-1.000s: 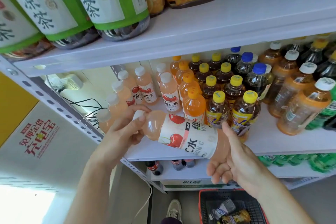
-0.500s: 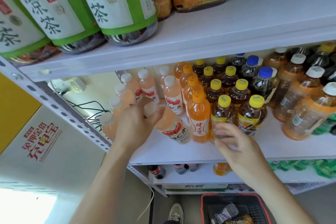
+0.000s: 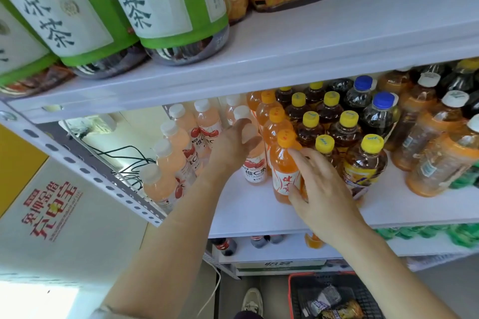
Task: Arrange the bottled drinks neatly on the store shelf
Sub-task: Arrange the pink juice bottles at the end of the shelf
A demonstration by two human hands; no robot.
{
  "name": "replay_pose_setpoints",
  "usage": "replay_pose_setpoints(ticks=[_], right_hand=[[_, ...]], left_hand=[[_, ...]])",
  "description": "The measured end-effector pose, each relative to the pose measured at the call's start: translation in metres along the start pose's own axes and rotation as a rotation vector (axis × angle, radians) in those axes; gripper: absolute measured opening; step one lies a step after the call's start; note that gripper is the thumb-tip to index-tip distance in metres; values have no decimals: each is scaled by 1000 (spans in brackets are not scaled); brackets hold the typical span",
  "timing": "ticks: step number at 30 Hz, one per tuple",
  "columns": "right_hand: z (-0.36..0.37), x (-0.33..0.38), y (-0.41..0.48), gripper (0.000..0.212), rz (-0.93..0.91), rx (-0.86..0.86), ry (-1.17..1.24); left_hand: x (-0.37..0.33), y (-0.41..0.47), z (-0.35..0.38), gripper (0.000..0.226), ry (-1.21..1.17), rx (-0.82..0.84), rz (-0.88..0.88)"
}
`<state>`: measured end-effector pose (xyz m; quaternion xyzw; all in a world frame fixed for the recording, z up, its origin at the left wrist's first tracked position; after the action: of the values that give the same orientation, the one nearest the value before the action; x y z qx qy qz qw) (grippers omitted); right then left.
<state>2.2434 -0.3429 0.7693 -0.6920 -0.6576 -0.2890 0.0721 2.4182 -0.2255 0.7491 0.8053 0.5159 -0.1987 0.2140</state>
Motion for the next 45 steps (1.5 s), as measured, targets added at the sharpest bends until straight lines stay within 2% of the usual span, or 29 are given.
replay_pose_setpoints(ticks=[2, 5, 7, 9, 11, 16, 20, 24, 29, 31, 34, 36, 38, 40, 45], right_hand=[[0, 1, 0, 64, -7, -27, -17], [-3, 0, 2, 63, -11, -72, 9], [-5, -1, 2, 62, -11, -107, 38], [-6, -3, 0, 60, 6, -134, 78], [-6, -5, -5, 58, 25, -162, 107], [-3, -14, -16, 57, 75, -171, 125], [0, -21, -24, 49, 107, -169, 178], [7, -32, -34, 38, 200, -122, 436], [53, -49, -55, 22, 553, 210, 996], [65, -39, -64, 29, 541, 336, 1101], [80, -18, -79, 68, 449, 536, 1204], [83, -4, -84, 84, 368, 586, 1255], [77, -2, -83, 84, 361, 503, 1289], [68, -7, -81, 81, 401, 406, 1316], [51, -2, -91, 64, 483, 397, 1396]], left_hand=[[8, 1, -2, 54, -78, 33, -17], [31, 13, -32, 39, -52, -163, -84], [45, 28, -47, 49, 65, -226, -142], [51, 46, -47, 60, 246, -174, -126], [58, 62, -43, 54, 363, -108, -112], [75, 79, -47, 39, 343, -56, -175], [69, 53, -45, 33, 374, -27, -124], [57, 0, -58, 28, 267, -128, -113], [9, -86, -103, 24, 298, -347, 6], [-3, -115, -117, 20, 222, -394, -10], [6, -138, -120, 20, -75, -358, -129], [12, -146, -116, 30, -258, -334, -181], [13, -152, -113, 36, -384, -320, -213], [13, -156, -111, 32, -522, -289, -239], [-1, -163, -109, 23, -696, -116, -164]])
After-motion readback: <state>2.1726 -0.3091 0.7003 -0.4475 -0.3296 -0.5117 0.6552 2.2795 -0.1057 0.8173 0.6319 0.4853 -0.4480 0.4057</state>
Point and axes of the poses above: each hand's wrist, its own y-axis towards the middle knuckle, its own z-axis out of the palm, x = y × z, the point moved 10 cm from there along y, towards the middle knuckle, and after that the axes turned 5 degrees about -y, right-handed, at the moved point
